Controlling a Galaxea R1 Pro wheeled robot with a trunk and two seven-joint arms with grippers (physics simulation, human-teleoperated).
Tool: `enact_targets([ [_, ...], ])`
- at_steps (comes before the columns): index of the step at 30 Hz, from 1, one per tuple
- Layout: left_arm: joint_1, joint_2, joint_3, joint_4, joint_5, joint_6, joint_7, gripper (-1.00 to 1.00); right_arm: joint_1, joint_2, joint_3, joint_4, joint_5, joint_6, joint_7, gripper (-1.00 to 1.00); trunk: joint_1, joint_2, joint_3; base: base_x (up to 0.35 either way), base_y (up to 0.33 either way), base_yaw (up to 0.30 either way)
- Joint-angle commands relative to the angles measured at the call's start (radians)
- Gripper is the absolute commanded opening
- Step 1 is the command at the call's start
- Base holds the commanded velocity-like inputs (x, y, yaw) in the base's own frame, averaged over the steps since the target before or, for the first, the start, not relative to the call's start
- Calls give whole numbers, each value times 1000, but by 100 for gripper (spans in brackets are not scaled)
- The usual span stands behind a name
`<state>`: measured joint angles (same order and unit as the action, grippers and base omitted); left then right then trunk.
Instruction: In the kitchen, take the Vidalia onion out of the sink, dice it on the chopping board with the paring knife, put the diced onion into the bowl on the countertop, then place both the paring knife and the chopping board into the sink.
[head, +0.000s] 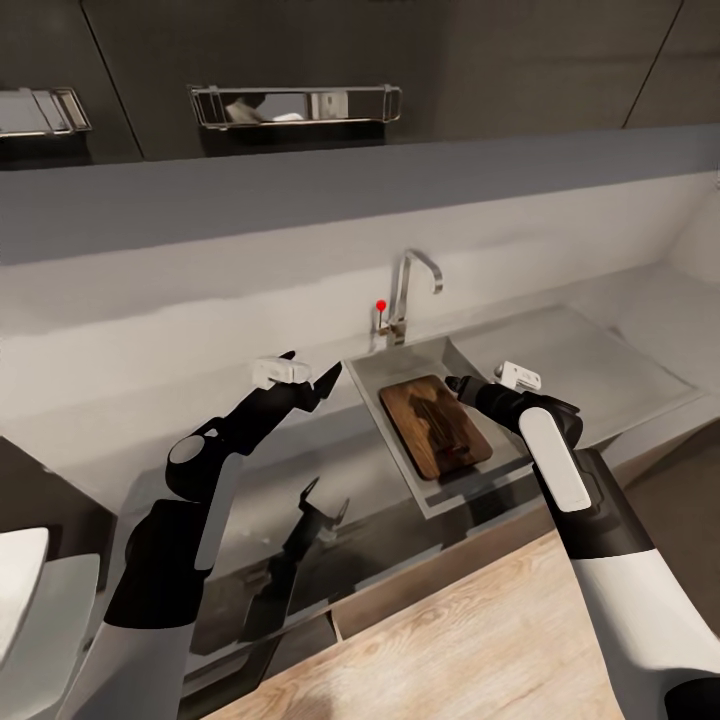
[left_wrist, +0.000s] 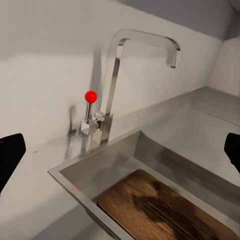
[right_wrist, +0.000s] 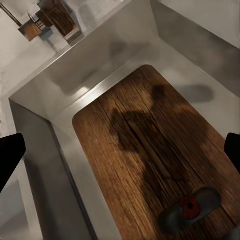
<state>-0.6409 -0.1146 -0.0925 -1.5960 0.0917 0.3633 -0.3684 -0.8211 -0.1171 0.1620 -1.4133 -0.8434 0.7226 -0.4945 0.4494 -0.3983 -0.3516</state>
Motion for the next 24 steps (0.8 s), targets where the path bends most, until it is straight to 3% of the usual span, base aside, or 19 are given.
enact_targets([
  [1, -1, 0, 1, -1, 10, 9, -1, 100, -1, -1, 2, -1, -10, 0, -10, 100, 1, -2, 0, 0, 0, 0],
  [11, -1, -1, 1, -1, 10, 9, -1, 100, -1, -1, 8, -15, -9, 0, -6, 100, 1, -2, 16, 0, 0, 0],
  [14, -1, 0, 1, -1, 10, 9, -1, 100, -1, -3, 11, -20, -9, 0, 36, 100, 1, -2, 21, 0, 0, 0],
  [16, -1, 0, 1, -1, 10, 9, -1, 100, -1, -12, 12, -21, -8, 0, 82, 100, 1, -2, 24, 0, 0, 0],
  [17, -1, 0, 1, -1, 10, 9, -1, 100, -1, -51, 14, -22, -8, 0, 160, 100, 1, -2, 26, 0, 0, 0],
  [19, -1, 0, 1, -1, 10, 9, -1, 100, -1, -75, 16, -22, -7, 0, 203, 100, 1, -2, 29, 0, 0, 0],
  [24, -1, 0, 1, -1, 10, 9, -1, 100, 1, -94, 18, -23, -3, 0, 235, 100, 1, -2, 37, 0, 0, 0],
])
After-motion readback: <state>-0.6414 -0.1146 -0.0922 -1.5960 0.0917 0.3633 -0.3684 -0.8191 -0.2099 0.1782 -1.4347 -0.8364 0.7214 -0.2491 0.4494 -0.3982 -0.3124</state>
